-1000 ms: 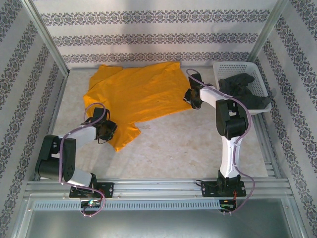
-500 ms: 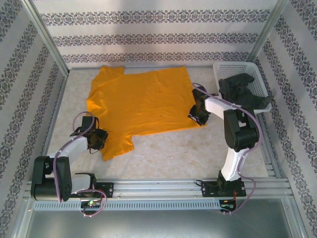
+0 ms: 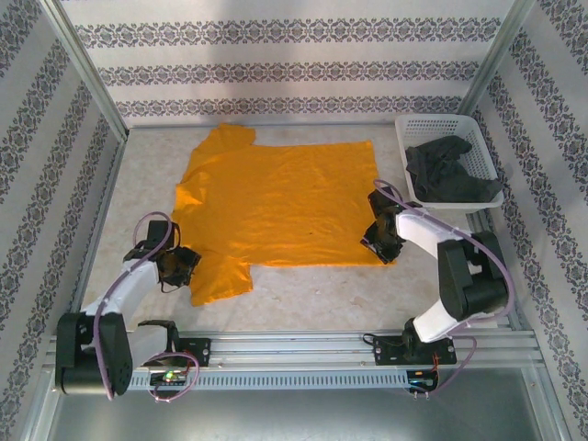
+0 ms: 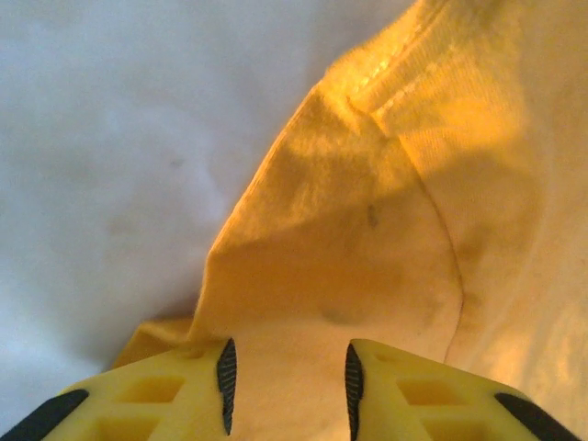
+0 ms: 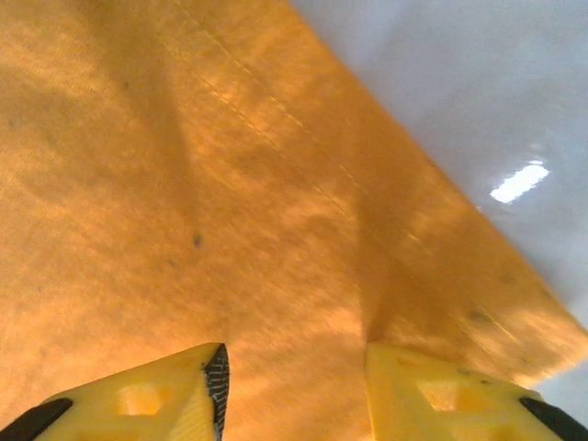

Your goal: Fold and stack the t-shirts

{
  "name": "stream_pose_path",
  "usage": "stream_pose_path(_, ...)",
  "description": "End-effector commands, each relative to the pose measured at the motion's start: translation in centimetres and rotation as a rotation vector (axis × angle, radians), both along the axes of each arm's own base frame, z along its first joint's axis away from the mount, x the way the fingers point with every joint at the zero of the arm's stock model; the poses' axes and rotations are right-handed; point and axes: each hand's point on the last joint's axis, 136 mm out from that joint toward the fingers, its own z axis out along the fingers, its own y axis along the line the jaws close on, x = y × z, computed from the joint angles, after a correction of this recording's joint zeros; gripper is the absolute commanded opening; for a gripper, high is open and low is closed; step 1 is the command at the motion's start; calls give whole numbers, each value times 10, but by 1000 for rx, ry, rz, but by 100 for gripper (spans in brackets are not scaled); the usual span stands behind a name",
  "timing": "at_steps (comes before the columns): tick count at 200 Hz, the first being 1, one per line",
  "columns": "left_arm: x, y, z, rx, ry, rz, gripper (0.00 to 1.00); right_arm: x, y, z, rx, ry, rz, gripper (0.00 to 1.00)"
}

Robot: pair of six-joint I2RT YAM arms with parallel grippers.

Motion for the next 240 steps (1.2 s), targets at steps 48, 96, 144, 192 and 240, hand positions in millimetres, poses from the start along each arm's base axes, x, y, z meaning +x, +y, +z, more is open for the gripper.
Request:
stream_pose_path(48, -84, -12, 6, 15, 196, -80, 44, -29, -24, 53, -59, -210, 103, 49)
stream_pose_path(96, -96, -25, -8, -4, 219, -114, 48, -46, -28, 44, 37, -221, 80, 50)
stream_pose_path(144, -74, -34, -29, -32, 168, -106, 35, -50, -30, 40, 49, -209, 69, 50)
stream_pose_path(192, -82, -16, -8, 81, 199, -92, 0, -49, -37, 39, 19, -187, 16, 49)
stream_pose_path(240, -113, 3, 22, 128, 154, 17, 0, -60, -40, 26, 22, -131, -106, 49)
